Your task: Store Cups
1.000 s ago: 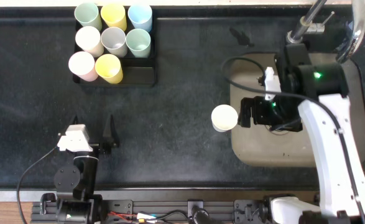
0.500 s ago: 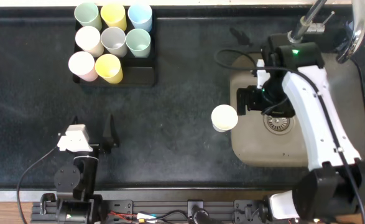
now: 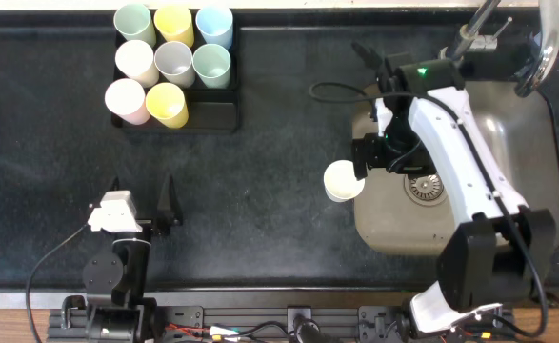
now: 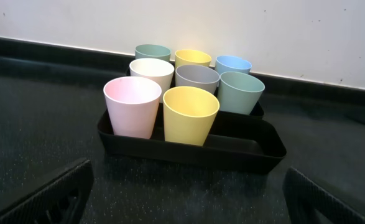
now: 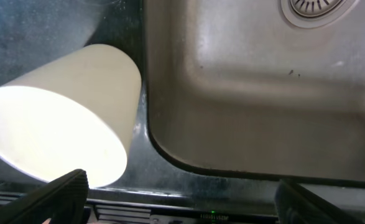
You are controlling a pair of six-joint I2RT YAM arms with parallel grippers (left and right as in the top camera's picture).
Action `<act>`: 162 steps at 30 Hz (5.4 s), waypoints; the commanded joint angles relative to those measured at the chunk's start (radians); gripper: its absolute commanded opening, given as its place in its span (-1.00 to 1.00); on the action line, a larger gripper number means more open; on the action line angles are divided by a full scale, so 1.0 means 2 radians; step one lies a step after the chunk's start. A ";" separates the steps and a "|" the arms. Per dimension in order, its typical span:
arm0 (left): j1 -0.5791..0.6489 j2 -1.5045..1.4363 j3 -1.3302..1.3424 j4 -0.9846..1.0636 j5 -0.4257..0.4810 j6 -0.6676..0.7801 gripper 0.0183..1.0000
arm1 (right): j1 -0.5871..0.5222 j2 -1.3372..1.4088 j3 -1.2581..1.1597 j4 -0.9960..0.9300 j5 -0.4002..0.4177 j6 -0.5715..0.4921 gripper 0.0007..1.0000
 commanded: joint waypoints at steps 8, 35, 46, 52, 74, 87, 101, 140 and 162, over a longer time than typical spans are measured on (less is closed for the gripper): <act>-0.002 -0.006 -0.001 -0.001 0.008 0.009 1.00 | 0.025 0.026 0.016 0.019 0.019 -0.006 0.83; -0.002 -0.006 -0.001 -0.001 0.008 0.009 1.00 | 0.055 0.049 0.002 0.052 0.028 -0.006 0.18; -0.002 -0.006 -0.001 -0.001 0.008 0.009 1.00 | 0.065 0.049 -0.016 0.059 0.026 -0.002 -0.75; -0.002 -0.006 -0.001 -0.001 0.008 0.009 1.00 | 0.065 0.048 -0.016 0.063 0.026 -0.002 -0.92; -0.002 -0.006 -0.001 -0.001 0.008 0.009 1.00 | 0.065 0.027 0.206 0.026 0.019 0.013 -0.92; -0.002 -0.006 -0.001 -0.001 0.008 0.009 1.00 | 0.114 0.141 0.412 -0.005 -0.080 0.031 -0.92; -0.002 -0.006 -0.001 -0.001 0.008 0.009 1.00 | 0.176 0.204 0.472 0.041 -0.117 0.054 -0.92; -0.002 -0.006 -0.001 -0.001 0.008 0.009 1.00 | 0.195 0.315 0.471 0.113 -0.168 0.185 -0.91; -0.002 -0.006 -0.001 -0.001 0.008 0.009 1.00 | 0.188 0.320 0.454 0.108 -0.138 0.187 -0.92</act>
